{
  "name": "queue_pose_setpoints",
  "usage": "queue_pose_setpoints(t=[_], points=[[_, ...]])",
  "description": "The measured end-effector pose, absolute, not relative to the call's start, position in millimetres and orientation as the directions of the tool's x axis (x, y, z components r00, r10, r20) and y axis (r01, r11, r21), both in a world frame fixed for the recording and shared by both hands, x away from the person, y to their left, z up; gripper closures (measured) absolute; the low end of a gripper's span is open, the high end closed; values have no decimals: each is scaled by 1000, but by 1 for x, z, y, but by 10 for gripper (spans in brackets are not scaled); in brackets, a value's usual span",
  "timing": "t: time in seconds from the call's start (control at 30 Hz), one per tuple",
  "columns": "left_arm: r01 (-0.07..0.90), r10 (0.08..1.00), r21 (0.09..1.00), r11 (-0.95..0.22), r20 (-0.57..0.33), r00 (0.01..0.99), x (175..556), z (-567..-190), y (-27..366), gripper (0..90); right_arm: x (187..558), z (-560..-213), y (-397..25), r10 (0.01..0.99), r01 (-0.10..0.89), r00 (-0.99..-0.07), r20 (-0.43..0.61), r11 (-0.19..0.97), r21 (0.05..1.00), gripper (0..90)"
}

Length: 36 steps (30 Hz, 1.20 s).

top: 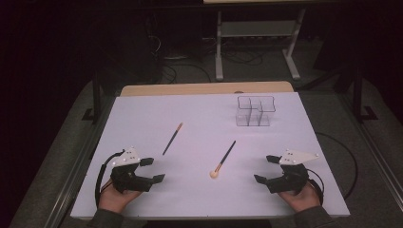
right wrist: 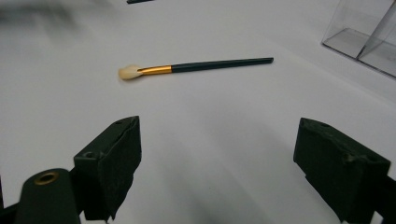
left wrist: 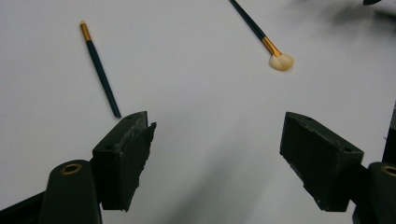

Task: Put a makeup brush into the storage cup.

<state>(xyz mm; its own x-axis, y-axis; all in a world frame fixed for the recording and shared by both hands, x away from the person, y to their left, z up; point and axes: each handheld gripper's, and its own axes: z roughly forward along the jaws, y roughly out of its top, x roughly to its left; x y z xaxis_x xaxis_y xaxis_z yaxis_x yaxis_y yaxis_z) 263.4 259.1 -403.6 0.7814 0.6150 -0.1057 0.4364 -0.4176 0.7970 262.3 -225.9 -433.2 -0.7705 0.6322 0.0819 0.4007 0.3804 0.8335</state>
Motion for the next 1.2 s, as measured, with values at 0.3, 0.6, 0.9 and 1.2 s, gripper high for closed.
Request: queue_pose_setpoints(t=[0.3,0.6,0.9,1.2], points=[[430,621,806,-407,-101,777,267,-401,261,248,263,-433,-227,635,405,-767,92,368,837,140],[426,626,803,-418,-85,775,270,-398,258,241,262,-429,-231,641,393,-761,101,331,858,140],[428,618,794,-432,-85,782,281,-393,256,290,262,-429,-233,643,391,-759,101,325,861,141],[450,621,771,-450,-92,778,300,-379,249,326,263,-429,-233,640,397,-761,107,329,857,141]])
